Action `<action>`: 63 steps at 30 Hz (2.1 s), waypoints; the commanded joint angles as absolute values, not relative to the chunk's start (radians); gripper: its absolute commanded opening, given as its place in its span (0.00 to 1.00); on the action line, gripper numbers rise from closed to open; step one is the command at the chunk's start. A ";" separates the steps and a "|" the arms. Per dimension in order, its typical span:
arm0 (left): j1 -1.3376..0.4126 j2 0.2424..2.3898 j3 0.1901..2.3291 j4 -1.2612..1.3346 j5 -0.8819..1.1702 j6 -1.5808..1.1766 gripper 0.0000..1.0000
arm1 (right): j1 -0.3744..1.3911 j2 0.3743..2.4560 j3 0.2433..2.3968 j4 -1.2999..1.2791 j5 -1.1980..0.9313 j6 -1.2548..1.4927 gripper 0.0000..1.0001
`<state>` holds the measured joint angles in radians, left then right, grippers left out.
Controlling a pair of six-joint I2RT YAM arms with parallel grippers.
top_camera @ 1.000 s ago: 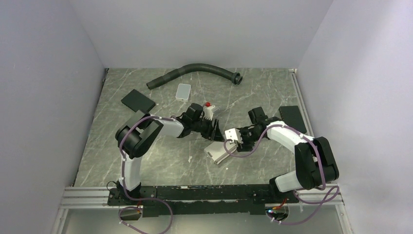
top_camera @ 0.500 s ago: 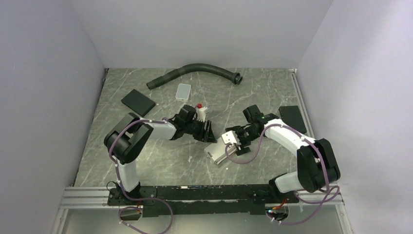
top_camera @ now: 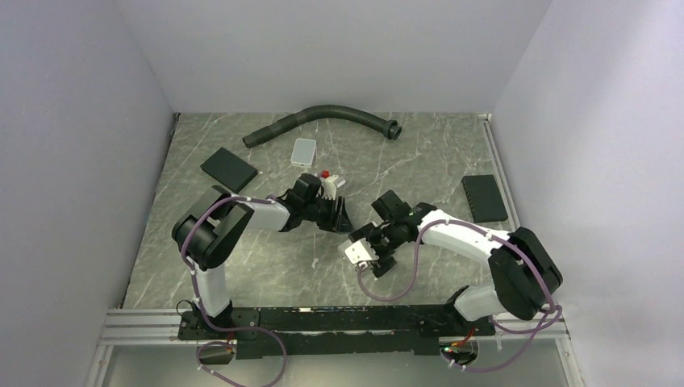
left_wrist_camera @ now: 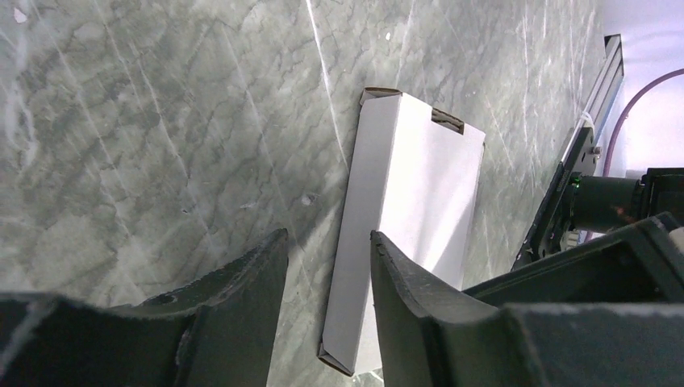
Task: Fold the paper box
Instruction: Close the paper box at the center of the board.
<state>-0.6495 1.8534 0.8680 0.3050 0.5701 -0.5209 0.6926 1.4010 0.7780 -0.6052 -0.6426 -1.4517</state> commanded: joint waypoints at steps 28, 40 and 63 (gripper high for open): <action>-0.671 1.935 0.817 0.382 0.604 -0.589 0.26 | 0.842 1.422 0.669 -0.223 -0.490 -1.194 0.52; -0.692 1.938 0.731 0.457 0.588 -0.655 0.19 | 0.842 1.447 0.691 -0.220 -0.521 -1.122 0.62; -0.698 1.991 0.726 0.525 0.586 -0.713 0.17 | 0.907 1.457 0.688 -0.132 -0.486 -1.071 0.76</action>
